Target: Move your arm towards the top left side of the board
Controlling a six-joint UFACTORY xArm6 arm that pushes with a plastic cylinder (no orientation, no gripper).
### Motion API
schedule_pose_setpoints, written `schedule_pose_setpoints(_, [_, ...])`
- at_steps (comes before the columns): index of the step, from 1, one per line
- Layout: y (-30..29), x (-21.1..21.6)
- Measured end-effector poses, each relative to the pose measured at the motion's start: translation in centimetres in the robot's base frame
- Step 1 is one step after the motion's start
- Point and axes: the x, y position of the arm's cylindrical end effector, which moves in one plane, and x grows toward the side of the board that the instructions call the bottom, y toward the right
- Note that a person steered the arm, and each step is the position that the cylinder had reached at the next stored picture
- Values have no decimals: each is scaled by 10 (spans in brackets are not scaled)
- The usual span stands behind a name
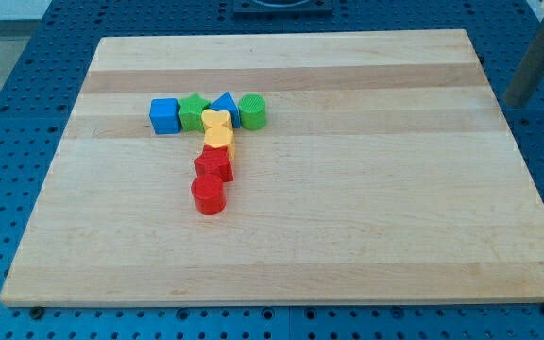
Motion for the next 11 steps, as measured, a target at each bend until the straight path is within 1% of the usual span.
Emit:
schedule_pose_setpoints(1, [-1, 5])
schedule_pose_setpoints(2, [-7, 21])
schedule_pose_setpoints(4, [-29, 39])
schedule_pose_setpoints(5, [-29, 36])
schedule_pose_setpoints(6, [-29, -5])
schedule_pose_setpoints(7, [-49, -57])
schedule_pose_setpoints(8, [-120, -79])
schedule_pose_setpoints(10, [-294, -105])
schedule_pose_setpoints(11, [-378, -105])
